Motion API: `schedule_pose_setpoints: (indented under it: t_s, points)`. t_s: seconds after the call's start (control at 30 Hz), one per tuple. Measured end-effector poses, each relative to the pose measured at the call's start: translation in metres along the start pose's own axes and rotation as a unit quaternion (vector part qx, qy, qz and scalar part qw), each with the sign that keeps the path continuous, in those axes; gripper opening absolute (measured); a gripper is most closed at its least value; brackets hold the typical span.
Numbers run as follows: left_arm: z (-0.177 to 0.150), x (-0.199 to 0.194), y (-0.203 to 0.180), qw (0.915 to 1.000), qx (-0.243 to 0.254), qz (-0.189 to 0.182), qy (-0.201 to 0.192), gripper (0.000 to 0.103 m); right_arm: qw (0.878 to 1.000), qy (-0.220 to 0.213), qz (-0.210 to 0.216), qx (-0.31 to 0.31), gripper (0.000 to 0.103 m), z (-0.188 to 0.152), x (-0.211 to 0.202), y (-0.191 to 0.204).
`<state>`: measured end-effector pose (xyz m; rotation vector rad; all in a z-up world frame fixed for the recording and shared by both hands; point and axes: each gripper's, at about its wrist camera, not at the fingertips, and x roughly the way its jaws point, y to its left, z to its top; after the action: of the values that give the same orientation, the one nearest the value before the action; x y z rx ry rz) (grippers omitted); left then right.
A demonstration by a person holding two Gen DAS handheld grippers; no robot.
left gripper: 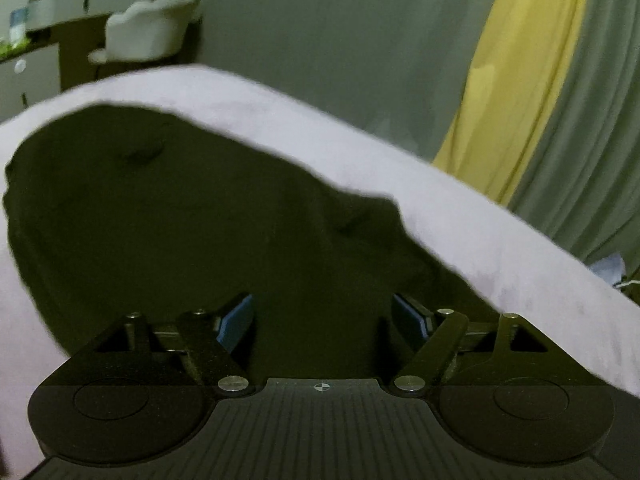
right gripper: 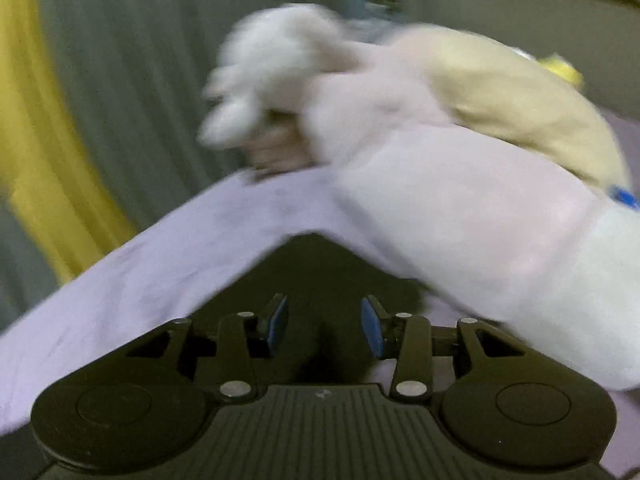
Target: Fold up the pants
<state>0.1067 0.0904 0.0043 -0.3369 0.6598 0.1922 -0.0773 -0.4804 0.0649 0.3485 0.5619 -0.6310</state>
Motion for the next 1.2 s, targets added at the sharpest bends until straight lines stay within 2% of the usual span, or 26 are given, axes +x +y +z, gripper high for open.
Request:
schedule_pose_setpoints:
  t_s: [0.07,0.13,0.23,0.27,0.3,0.33,0.37,0.4,0.43,0.47,0.57,0.7,0.8,0.87,0.93,1.0,1.03,1.1,1.13,1.2]
  points:
    - [0.011,0.008,-0.007,0.9997,0.023,0.008,-0.01,0.082,0.998,0.008,0.041,-0.047,0.047,-0.013,0.006,0.037]
    - [0.021,0.02,-0.018,0.9981,0.057,0.021,-0.006,0.082,0.995,0.021,0.071,-0.071,0.047,-0.027,0.018,0.068]
    - [0.026,0.046,-0.033,0.9941,0.103,0.034,-0.001,0.082,0.991,0.066,0.104,-0.058,0.047,-0.054,0.043,0.098]
    - [0.024,0.057,-0.036,0.9928,0.114,0.037,0.004,0.082,0.989,0.085,0.102,-0.06,0.051,-0.062,0.056,0.105]
    - [0.023,0.064,-0.037,0.992,0.119,0.04,0.013,0.082,0.989,0.077,0.089,-0.084,0.052,-0.069,0.06,0.11]
    - [0.02,0.076,-0.038,0.9911,0.123,0.046,0.022,0.083,0.987,0.059,0.079,-0.129,0.058,-0.075,0.06,0.117]
    - [0.018,0.085,-0.038,0.9901,0.129,0.05,0.023,0.087,0.983,0.051,0.069,-0.161,0.07,-0.076,0.063,0.122]
    - [0.016,0.093,-0.038,0.9887,0.139,0.054,0.018,0.09,0.982,0.045,0.062,-0.17,0.076,-0.077,0.065,0.119]
    - [0.015,0.098,-0.039,0.9872,0.148,0.058,0.013,0.096,0.984,0.048,0.068,-0.155,0.084,-0.075,0.069,0.11]
    - [0.016,0.101,-0.037,0.9867,0.15,0.061,0.011,0.1,0.986,0.053,0.08,-0.137,0.088,-0.074,0.074,0.101]
    - [0.026,0.116,-0.031,0.989,0.134,0.058,0.022,0.103,0.987,0.051,0.09,-0.124,0.091,-0.074,0.076,0.095]
    - [0.032,0.101,-0.029,0.9892,0.132,0.053,0.033,0.103,0.987,0.045,0.087,-0.124,0.095,-0.076,0.077,0.097]
    - [0.03,0.076,-0.015,0.9927,0.11,0.034,0.037,0.103,0.987,0.045,0.09,-0.123,0.096,-0.075,0.077,0.095]
    - [0.025,0.062,0.001,0.9927,0.109,0.038,0.034,0.103,0.987,0.045,0.089,-0.123,0.096,-0.076,0.079,0.097]
    - [0.019,0.052,0.019,0.9886,0.127,0.078,0.023,0.103,0.987,0.046,0.087,-0.125,0.096,-0.075,0.078,0.096]
    - [0.017,0.052,0.037,0.9791,0.148,0.138,0.019,0.103,0.987,0.047,0.087,-0.125,0.097,-0.076,0.074,0.096]
    - [0.018,0.051,0.048,0.9778,0.141,0.154,0.02,0.103,0.987,0.048,0.088,-0.122,0.097,-0.076,0.073,0.096]
    - [0.026,0.041,0.064,0.9788,0.106,0.173,0.022,0.1,0.988,0.05,0.089,-0.114,0.097,-0.076,0.069,0.095]
    - [0.03,0.034,0.067,0.9801,0.093,0.174,0.024,0.092,0.989,0.05,0.091,-0.108,0.097,-0.075,0.069,0.093]
    - [0.035,0.018,0.066,0.9846,0.069,0.158,0.025,0.09,0.99,0.051,0.091,-0.093,0.097,-0.074,0.066,0.09]
